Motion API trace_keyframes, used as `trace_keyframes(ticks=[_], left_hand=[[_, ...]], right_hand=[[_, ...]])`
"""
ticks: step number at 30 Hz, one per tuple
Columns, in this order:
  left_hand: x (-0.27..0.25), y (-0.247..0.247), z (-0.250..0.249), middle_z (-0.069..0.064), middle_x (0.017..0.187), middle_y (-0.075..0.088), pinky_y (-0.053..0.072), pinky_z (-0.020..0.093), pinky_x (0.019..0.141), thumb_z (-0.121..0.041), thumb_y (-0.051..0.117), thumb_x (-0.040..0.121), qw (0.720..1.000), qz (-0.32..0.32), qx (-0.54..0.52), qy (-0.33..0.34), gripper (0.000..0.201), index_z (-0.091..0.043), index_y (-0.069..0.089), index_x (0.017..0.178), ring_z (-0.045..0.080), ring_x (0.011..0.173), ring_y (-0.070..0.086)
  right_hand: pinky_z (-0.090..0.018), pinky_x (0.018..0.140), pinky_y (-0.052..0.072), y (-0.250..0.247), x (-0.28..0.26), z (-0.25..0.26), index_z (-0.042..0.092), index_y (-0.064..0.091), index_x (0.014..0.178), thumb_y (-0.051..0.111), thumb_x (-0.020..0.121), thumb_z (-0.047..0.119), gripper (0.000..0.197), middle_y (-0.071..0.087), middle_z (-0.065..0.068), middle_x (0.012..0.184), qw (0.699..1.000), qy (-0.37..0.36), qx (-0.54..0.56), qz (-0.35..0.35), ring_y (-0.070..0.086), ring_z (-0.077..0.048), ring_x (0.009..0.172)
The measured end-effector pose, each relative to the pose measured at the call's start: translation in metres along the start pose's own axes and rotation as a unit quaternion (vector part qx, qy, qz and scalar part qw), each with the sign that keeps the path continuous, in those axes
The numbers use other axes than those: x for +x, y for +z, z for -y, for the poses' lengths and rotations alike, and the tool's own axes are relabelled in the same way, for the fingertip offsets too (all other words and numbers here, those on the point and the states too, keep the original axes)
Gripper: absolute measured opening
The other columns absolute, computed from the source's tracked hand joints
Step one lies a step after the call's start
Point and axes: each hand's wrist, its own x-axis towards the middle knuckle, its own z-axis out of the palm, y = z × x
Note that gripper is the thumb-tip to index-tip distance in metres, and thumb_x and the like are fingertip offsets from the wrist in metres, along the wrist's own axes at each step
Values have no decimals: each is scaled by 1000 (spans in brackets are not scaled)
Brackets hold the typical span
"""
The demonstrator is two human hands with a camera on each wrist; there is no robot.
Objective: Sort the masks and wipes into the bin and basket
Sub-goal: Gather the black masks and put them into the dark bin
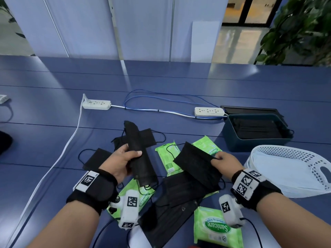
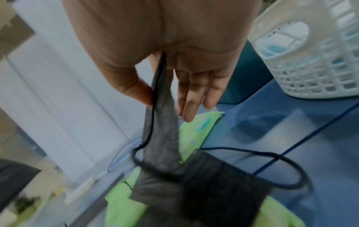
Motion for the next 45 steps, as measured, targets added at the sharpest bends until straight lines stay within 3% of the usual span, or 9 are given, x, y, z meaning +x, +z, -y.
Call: trace_keyframes(ticks=[9,13,21,28,30,33,37,40,45], left_hand=[[7,14,7,11,106,63,49,44,81,-7,38,99,998,-16,-65,10,20,-13,52,111,25,95,61],[7,25,12,11,105,65,50,41,82,-9,34,100,997,41,-68,-12,24,-11,56,110,24,95,61],[10,51,23,16,95,71,60,37,64,3,29,95,979,87,-172,-69,34,-5,57,112,25,77,72],[12,56,25,18,114,67,58,43,78,-8,28,96,967,103,-197,-121,40,0,51,127,27,92,71],[13,56,24,16,112,69,55,42,84,-14,26,96,970,113,-181,-121,41,-1,53,124,26,95,69],[11,59,20,16,111,69,58,40,76,-29,28,99,970,128,-176,-109,45,-3,57,121,28,94,70],[12,62,19,12,121,66,58,42,78,-48,47,90,979,140,-116,-88,50,-14,58,126,27,105,66],[19,61,29,9,116,67,55,45,83,-19,73,74,991,125,-25,-50,61,-19,50,131,26,99,66],[15,72,29,5,105,64,52,29,59,11,43,91,984,165,64,-21,46,-21,50,123,14,78,64]], right_hand=[[-37,63,31,-32,-11,4,26,46,51,55,69,6,28,39,-4,62,944,44,320,-73,39,-20,64],[-29,56,47,-39,-22,26,23,48,89,38,85,-16,41,58,-10,78,894,-20,447,-23,55,-20,64],[-22,57,54,-24,-41,72,7,58,92,29,87,-22,41,64,-9,88,859,-129,471,150,64,-12,68],[-24,67,56,-13,-41,77,7,62,102,34,88,-20,41,71,-7,89,840,-135,495,177,67,-16,77],[-25,72,55,-11,-36,77,10,64,102,40,87,-17,39,71,-6,90,848,-127,483,177,65,-18,78],[-40,81,44,-6,-28,67,29,70,99,54,78,6,35,67,-9,92,924,-124,322,163,54,-27,83],[-35,80,44,-4,-23,55,37,68,93,56,88,8,32,65,-24,105,963,-101,189,161,55,-23,82],[-35,92,43,1,-23,51,33,60,95,62,86,17,19,62,-14,109,960,-112,197,167,55,-17,99],[-13,82,50,-2,-21,49,31,26,132,59,90,9,58,60,9,110,938,-83,283,182,61,-5,98]])
